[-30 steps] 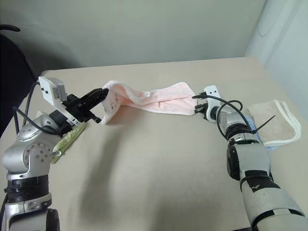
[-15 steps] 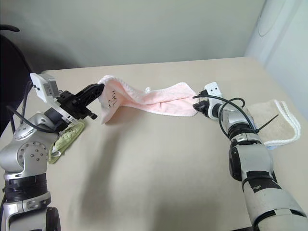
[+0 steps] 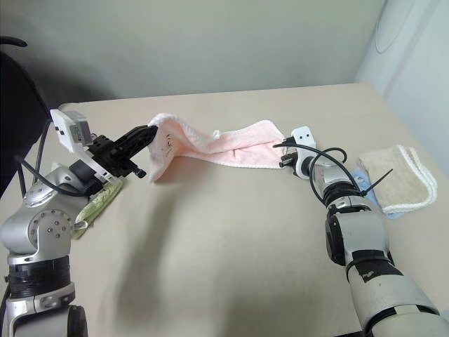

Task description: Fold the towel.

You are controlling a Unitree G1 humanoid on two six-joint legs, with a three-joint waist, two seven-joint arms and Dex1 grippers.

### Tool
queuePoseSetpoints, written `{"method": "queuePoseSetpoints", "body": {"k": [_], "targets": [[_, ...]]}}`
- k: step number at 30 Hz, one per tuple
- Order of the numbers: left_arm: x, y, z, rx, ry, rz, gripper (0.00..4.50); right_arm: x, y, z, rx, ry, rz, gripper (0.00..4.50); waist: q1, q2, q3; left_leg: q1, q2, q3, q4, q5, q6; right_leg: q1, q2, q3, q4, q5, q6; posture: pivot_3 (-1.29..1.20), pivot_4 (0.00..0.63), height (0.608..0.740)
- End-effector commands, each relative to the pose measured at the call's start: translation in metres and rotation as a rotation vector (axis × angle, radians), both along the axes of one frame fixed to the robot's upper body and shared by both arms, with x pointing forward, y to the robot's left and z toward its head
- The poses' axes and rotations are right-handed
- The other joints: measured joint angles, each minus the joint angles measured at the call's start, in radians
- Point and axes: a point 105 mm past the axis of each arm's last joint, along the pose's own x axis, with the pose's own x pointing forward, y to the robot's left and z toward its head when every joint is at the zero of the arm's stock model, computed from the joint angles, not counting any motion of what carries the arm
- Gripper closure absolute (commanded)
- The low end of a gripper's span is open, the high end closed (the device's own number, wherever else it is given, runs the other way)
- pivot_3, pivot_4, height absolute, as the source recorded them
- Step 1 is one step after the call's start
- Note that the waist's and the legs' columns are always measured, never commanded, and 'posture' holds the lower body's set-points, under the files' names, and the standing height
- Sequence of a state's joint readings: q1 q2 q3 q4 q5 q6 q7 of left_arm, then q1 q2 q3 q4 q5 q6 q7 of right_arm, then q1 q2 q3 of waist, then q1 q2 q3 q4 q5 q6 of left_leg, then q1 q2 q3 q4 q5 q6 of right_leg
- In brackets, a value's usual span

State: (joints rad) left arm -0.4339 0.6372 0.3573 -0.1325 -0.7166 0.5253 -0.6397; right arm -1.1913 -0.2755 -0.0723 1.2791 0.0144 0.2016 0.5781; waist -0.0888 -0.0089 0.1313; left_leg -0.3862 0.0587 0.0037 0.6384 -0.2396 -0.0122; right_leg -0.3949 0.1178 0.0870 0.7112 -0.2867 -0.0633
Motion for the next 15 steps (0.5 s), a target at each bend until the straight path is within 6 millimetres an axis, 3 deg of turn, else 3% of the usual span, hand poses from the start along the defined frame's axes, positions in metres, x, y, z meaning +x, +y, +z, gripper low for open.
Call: {"method": "queuePoseSetpoints", "body": {"k": [1,5,8,11,15], "targets": [[-0.010,0.002,0.016,-0.001,-0.065,0.011,4.50,0.003,0.000,0.017,0.016,-0.050,0.021,4.48,0.000,0.000,0.000,0.000,0.000,0.000,0.000,0.000,0.000,0.000,0.000,0.000,0.000,0.000,0.000,0.00,0.150,0.740],[-0.015,0.003,0.025,-0.004,-0.085,0.012,4.50,0.001,-0.010,0.037,0.054,-0.090,0.070,4.48,0.000,0.000,0.000,-0.001,0.000,0.000,0.000,0.000,0.000,0.000,0.000,0.000,0.000,0.000,0.000,0.00,0.150,0.740],[-0.027,0.007,0.035,-0.013,-0.104,0.003,4.50,-0.012,-0.021,0.060,0.094,-0.133,0.214,4.48,0.000,0.000,0.000,-0.002,0.000,0.000,0.001,0.000,0.000,0.000,0.000,0.000,-0.001,0.000,0.000,0.00,0.150,0.740],[-0.041,0.015,0.047,-0.073,-0.083,-0.004,4.50,-0.041,-0.042,0.073,0.061,-0.163,0.363,4.48,0.007,-0.001,0.000,-0.004,-0.001,0.000,0.005,0.001,-0.002,0.000,0.000,0.000,-0.002,0.000,0.000,0.00,0.150,0.740],[-0.063,0.020,0.056,-0.091,-0.068,-0.026,4.50,-0.085,-0.069,0.071,0.016,-0.105,0.459,4.48,0.011,-0.001,0.000,-0.004,-0.001,0.000,0.008,0.001,-0.003,0.004,0.000,0.000,-0.004,0.000,0.000,0.00,0.150,0.740]]}}
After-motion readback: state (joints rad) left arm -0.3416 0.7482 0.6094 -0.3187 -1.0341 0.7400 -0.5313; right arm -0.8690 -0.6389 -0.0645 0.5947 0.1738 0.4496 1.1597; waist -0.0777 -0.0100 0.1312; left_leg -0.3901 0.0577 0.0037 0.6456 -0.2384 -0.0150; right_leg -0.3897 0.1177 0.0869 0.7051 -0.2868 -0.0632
